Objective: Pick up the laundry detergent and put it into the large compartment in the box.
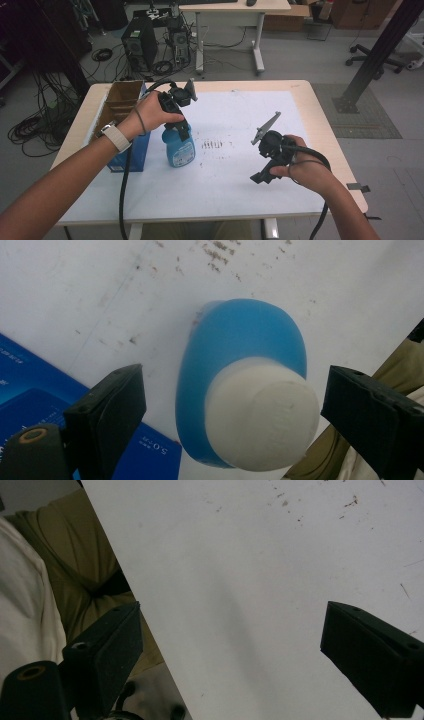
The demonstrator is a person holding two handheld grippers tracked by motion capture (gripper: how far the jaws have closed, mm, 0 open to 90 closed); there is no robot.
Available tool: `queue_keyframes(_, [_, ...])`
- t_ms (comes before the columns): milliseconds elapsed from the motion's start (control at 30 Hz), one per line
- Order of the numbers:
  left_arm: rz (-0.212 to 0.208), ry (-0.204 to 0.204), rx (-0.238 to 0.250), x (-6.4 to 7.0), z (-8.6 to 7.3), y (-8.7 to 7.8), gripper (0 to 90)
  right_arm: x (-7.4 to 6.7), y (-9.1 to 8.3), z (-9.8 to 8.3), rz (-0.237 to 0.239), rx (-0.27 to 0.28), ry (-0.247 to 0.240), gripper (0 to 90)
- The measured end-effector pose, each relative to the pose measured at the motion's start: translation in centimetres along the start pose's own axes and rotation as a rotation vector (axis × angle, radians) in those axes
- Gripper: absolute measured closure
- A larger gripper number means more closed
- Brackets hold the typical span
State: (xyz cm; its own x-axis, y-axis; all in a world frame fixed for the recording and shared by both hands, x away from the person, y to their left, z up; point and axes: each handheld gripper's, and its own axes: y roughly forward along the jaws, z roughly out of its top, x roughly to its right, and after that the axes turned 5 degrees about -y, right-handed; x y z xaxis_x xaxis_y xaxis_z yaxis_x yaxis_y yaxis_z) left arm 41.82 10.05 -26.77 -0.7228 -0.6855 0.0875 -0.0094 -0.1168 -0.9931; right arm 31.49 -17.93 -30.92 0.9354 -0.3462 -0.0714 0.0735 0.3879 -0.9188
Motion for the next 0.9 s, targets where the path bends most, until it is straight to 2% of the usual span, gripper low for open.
queue_keyframes(167, [-0.002,-0.005,0.003,0.0,-0.1,0.4,10.0,0.0,0.1,0.0,0.004,0.001,0.000,10.4])
queue_keyframes(533, [0.003,0.012,-0.007,0.2,0.0,1.1,10.4,0.1,0.2,-0.2,0.007,-0.001,0.003,10.4])
queue_keyframes(900, [0.005,0.018,-0.017,0.3,0.1,1.7,13.7,0.1,0.3,-0.2,0.009,-0.001,0.002,10.4])
